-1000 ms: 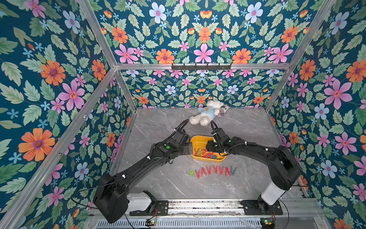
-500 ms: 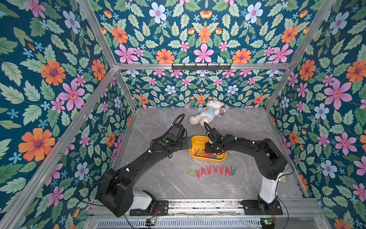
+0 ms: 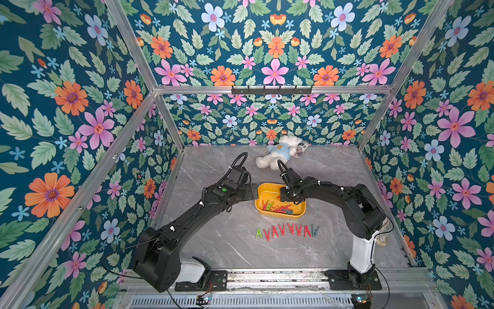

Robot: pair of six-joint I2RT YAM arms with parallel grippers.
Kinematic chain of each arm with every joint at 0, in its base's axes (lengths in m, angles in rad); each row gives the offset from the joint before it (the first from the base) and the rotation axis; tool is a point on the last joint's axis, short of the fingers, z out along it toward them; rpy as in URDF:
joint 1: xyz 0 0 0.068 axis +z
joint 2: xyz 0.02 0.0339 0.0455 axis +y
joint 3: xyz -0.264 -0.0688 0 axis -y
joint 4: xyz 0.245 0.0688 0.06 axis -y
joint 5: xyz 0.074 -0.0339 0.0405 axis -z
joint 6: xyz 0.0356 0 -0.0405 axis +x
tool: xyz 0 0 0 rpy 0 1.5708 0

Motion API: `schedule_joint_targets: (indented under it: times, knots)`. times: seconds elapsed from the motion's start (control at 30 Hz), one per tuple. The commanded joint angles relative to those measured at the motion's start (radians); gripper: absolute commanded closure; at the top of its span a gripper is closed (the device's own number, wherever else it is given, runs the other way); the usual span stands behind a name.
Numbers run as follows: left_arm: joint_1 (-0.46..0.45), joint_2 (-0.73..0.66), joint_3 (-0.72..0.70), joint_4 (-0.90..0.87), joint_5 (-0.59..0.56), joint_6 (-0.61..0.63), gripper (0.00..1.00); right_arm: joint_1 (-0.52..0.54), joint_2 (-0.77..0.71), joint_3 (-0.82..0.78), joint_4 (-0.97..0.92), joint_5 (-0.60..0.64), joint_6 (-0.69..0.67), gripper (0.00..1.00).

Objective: Take the clothespins out of the storage box
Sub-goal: Pick up the clothespin from the storage box.

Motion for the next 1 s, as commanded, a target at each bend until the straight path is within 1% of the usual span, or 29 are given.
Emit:
schedule_joint_targets:
  times: [0.0,0.13,0.27,0.33,0.47,0.53,0.67,0.83,0.97]
  knots:
    - [0.002,-0.005,-0.001,0.02,0.009,0.004,0.0,-0.001,-0.011,0.002,-0.015,-0.015,0.058,0.44]
    - [0.002,-0.006,-0.005,0.024,0.016,0.004,0.0,-0.001,-0.01,-0.014,-0.014,-0.038,0.098,0.44]
    - [0.002,-0.011,-0.015,0.028,0.02,0.005,0.0,0.0,0.001,-0.031,0.01,-0.066,0.107,0.45]
    - [0.002,-0.015,-0.02,0.028,0.02,0.005,0.0,0.0,0.014,-0.025,0.007,-0.078,0.107,0.47]
    - [0.002,-0.028,-0.027,0.023,0.02,0.004,0.0,0.001,0.025,-0.023,0.003,-0.084,0.114,0.56]
    - [0.002,-0.036,-0.031,0.023,0.017,0.004,0.0,0.004,0.02,-0.028,-0.002,-0.078,0.114,0.63]
    - [0.002,-0.043,-0.039,0.023,0.018,0.004,0.0,0.007,0.008,-0.032,-0.024,-0.062,0.116,0.64]
    - [0.002,-0.061,-0.06,0.029,0.021,-0.004,0.0,0.018,0.0,-0.037,-0.047,-0.051,0.123,0.74]
    - [0.002,-0.076,-0.07,0.029,0.021,-0.009,0.0,0.022,0.004,-0.033,-0.061,-0.05,0.13,0.88]
